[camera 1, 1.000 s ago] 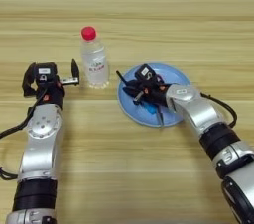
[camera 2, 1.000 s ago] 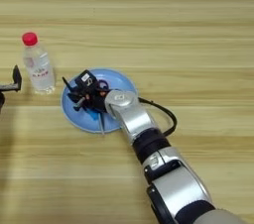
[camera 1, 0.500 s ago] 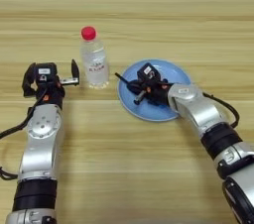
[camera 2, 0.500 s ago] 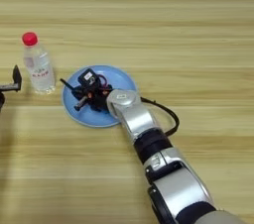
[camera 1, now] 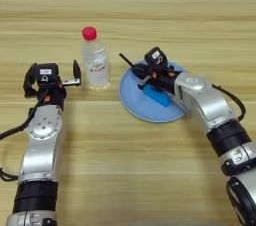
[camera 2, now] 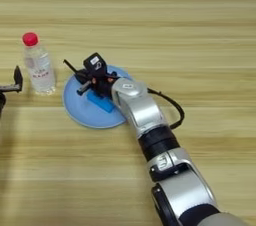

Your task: Move the objects on the table

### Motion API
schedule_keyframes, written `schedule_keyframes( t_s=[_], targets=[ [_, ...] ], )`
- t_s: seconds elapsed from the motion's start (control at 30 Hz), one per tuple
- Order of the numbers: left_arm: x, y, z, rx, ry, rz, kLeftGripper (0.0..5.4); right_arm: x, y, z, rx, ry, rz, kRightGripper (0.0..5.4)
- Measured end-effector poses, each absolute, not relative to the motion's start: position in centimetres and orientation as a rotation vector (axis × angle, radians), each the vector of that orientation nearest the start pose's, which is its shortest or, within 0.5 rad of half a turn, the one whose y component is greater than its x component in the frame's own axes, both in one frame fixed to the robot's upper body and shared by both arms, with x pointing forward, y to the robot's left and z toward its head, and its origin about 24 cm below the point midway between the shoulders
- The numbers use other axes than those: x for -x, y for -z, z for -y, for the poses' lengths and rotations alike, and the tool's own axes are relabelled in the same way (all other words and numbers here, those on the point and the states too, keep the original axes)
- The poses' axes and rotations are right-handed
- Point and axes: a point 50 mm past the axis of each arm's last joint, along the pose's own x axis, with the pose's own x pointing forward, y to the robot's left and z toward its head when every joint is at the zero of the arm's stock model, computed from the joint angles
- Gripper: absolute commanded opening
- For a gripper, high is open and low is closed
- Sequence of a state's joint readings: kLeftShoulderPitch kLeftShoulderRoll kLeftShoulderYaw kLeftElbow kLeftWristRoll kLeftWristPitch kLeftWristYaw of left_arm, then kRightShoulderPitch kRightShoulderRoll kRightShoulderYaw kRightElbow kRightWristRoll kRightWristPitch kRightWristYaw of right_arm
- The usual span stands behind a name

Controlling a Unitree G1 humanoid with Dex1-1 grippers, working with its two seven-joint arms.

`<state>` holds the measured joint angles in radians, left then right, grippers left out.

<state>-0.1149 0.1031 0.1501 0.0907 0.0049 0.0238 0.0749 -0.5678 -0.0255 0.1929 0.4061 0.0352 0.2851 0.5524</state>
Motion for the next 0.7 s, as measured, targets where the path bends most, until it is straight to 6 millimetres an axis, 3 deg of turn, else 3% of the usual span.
schedule_keyframes(
  t_s=[0.23, 0.47, 0.7],
  targets=[
    [-27.4, -5.3, -20.1, -0.090, -0.185, 0.018, 5.40, -33.6, -9.1, 7.2, 0.075, -0.745, -0.151, 0.27],
    [-27.4, -5.5, -20.0, -0.109, -0.183, 0.032, 5.40, -34.1, -10.9, 11.5, 0.061, -0.590, -0.100, 0.27],
    [-27.4, -5.5, -19.8, -0.123, -0.187, 0.039, 5.40, -33.3, -10.7, 15.8, 0.053, -0.456, -0.114, 0.27]
  ],
)
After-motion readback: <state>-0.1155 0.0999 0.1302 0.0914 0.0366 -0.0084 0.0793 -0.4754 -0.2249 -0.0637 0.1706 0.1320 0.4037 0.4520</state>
